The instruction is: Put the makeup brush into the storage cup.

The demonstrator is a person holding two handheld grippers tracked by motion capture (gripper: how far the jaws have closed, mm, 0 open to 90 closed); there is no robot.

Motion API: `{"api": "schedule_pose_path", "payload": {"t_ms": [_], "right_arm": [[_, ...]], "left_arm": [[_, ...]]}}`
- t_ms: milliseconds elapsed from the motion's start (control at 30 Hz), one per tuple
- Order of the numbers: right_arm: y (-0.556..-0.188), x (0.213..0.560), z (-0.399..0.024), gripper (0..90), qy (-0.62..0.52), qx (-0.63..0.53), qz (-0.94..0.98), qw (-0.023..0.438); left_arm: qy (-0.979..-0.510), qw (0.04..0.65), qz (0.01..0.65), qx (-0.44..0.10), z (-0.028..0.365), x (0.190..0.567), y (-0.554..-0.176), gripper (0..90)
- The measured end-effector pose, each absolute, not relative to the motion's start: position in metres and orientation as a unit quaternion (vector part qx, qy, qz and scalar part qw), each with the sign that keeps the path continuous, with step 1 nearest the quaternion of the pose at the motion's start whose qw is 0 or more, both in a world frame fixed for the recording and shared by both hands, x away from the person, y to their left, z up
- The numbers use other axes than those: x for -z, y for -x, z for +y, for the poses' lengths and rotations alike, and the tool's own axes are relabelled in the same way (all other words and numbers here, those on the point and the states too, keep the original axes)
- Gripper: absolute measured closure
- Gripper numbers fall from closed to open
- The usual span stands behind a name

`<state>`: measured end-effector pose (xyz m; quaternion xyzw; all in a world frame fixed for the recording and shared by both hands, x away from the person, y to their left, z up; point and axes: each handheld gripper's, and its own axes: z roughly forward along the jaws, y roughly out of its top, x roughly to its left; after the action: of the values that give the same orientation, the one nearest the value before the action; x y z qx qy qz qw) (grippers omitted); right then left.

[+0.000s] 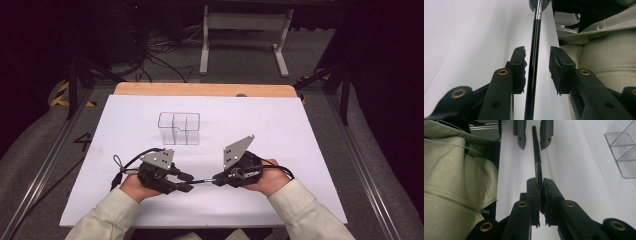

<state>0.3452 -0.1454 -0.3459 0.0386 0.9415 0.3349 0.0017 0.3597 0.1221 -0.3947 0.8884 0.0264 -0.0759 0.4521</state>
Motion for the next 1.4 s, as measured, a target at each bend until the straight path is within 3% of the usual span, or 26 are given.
{"api": "schedule_pose_path", "payload": {"t_ms": [533,1233,1267,1333,1400], "right_arm": [[-0.344,0.349,-0.135,84.6,-0.025,-0.325,0.945,-0.005],[-0.345,0.350,-0.136,82.9,-0.017,-0.335,0.942,-0.015],[-0.345,0.349,-0.137,78.2,-0.018,-0.337,0.941,-0.015],[-0.347,0.347,-0.140,58.7,-0.027,-0.355,0.934,-0.012],[-0.348,0.345,-0.145,49.2,-0.041,-0.372,0.927,-0.010]], "left_arm": [[-0.898,0.431,0.023,0.088,0.117,0.398,-0.360,80.2],[-0.903,0.422,0.011,0.079,0.116,0.397,-0.356,83.2],[-0.903,0.422,0.011,0.075,0.116,0.397,-0.356,83.2],[-0.902,0.425,0.013,0.072,0.117,0.396,-0.356,83.2],[-0.900,0.431,0.016,0.069,0.119,0.395,-0.357,83.2]]}}
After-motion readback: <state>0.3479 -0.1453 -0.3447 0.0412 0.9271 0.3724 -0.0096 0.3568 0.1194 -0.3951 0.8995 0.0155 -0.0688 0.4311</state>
